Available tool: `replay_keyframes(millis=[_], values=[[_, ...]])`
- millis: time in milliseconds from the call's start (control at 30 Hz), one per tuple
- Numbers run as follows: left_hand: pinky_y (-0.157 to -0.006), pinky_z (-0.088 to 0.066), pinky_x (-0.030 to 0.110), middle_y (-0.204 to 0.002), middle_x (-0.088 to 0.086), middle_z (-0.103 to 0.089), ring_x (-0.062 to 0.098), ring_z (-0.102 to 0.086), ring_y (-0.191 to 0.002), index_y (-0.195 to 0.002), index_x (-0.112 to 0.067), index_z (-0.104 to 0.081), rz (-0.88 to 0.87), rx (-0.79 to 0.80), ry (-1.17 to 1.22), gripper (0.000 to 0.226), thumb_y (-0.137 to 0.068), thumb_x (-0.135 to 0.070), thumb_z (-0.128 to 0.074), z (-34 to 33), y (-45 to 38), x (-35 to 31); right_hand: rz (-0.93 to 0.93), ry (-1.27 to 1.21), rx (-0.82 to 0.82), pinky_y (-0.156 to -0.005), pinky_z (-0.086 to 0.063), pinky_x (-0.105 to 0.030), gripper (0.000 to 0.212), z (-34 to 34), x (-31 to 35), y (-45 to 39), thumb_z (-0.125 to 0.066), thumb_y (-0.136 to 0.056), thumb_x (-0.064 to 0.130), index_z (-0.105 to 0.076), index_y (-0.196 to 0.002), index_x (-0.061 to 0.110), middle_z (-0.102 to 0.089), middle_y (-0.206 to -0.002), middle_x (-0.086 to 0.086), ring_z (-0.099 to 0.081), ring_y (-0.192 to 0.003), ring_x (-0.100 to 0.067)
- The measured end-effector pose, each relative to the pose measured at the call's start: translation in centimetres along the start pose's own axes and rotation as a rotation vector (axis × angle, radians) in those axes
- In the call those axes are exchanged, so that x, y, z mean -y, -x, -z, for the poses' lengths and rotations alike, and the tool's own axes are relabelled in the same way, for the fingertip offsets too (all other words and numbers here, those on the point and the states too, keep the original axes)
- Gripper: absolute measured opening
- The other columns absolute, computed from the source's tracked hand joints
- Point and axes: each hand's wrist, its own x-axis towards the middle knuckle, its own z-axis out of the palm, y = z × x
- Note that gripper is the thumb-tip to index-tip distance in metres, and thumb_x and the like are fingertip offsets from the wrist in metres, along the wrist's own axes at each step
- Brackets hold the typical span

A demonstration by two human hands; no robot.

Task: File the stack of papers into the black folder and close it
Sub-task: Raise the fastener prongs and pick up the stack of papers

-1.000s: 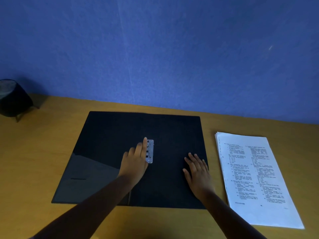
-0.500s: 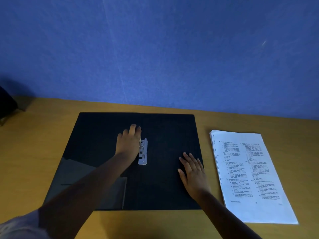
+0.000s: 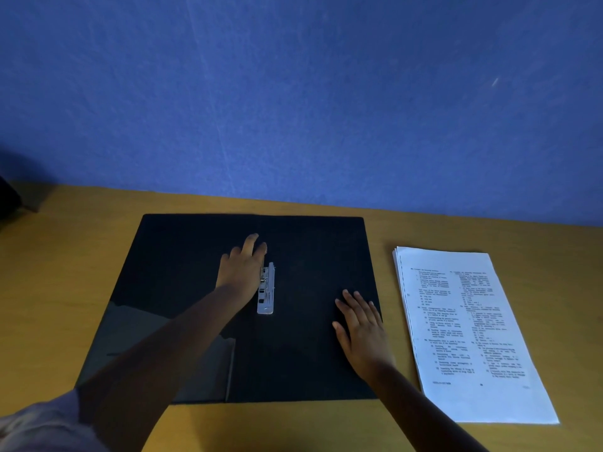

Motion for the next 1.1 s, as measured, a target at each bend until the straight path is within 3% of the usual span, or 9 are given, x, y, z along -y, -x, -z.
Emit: replay_keyframes(millis=[167, 400, 667, 900, 1000, 1100], values=[[-0.098, -0.039, 0.041, -0.155, 0.007, -0.012, 0.028, -0.044, -0.118, -0.144, -0.02, -0.022, 0.001, 0.002, 0.01, 0.065, -0.086, -0.003, -0.044, 0.0, 0.2, 0.2, 0.002, 0.006, 0.015, -0.117, 0.006, -0.027, 0.053, 0.1, 0.0, 0.0, -0.025, -0.097, 0.047, -0.024, -0.147, 0.027, -0.013, -0.159, 0.007, 0.01, -0.14, -0.002], [-0.092, -0.043, 0.037, -0.157, 0.005, -0.009, 0.025, -0.046, -0.116, -0.148, -0.019, -0.002, 0.04, -0.088, 0.036, 0.077, -0.086, -0.004, -0.045, -0.4, 2.2, 1.0, -0.001, -0.003, 0.016, -0.117, 0.007, -0.027, 0.053, 0.3, 0.1, 0.0, -0.026, -0.097, 0.046, -0.025, -0.146, 0.027, -0.015, -0.159, 0.007, 0.008, -0.141, -0.002], [-0.101, -0.041, 0.04, -0.151, 0.011, -0.028, 0.028, -0.04, -0.129, -0.143, -0.005, -0.028, -0.025, -0.261, 0.235, 0.068, -0.082, -0.009, -0.059, 0.4, 6.0, -3.2, -0.143, -0.3, -0.019, -0.12, -0.009, -0.033, 0.049, 2.4, -0.1, 0.2, -0.036, -0.097, 0.043, -0.034, -0.142, 0.024, -0.029, -0.155, 0.002, -0.014, -0.146, -0.014], [-0.11, -0.035, 0.026, -0.154, 0.001, -0.022, 0.016, -0.031, -0.137, -0.146, -0.014, -0.022, -0.246, -0.075, 0.55, 0.06, -0.091, -0.007, -0.044, -1.8, 9.8, -12.6, -0.293, -0.253, -0.132, -0.108, -0.029, -0.038, 0.042, 5.5, -4.1, 3.4, -0.04, -0.096, 0.041, -0.045, -0.132, 0.019, -0.047, -0.137, -0.005, -0.036, -0.129, -0.025], [-0.108, -0.029, 0.02, -0.154, 0.0, -0.023, 0.014, -0.029, -0.139, -0.146, -0.016, -0.023, -0.191, 0.023, 0.702, 0.057, -0.093, -0.008, -0.042, -2.3, 10.5, -16.8, -0.366, -0.177, -0.159, -0.107, -0.03, -0.04, 0.043, 6.9, -7.1, 4.8, -0.041, -0.096, 0.041, -0.047, -0.132, 0.019, -0.047, -0.137, -0.007, -0.038, -0.129, -0.027], [-0.104, -0.034, 0.022, -0.152, 0.003, -0.025, 0.016, -0.037, -0.133, -0.145, -0.012, -0.025, -0.041, 0.109, 0.845, 0.053, -0.095, -0.01, -0.041, -2.5, 11.2, -20.9, -0.483, -0.126, -0.195, -0.104, -0.035, -0.046, 0.045, 8.4, -10.3, 6.1, -0.043, -0.095, 0.042, -0.046, -0.132, 0.018, -0.048, -0.136, -0.011, -0.041, -0.126, -0.032]])
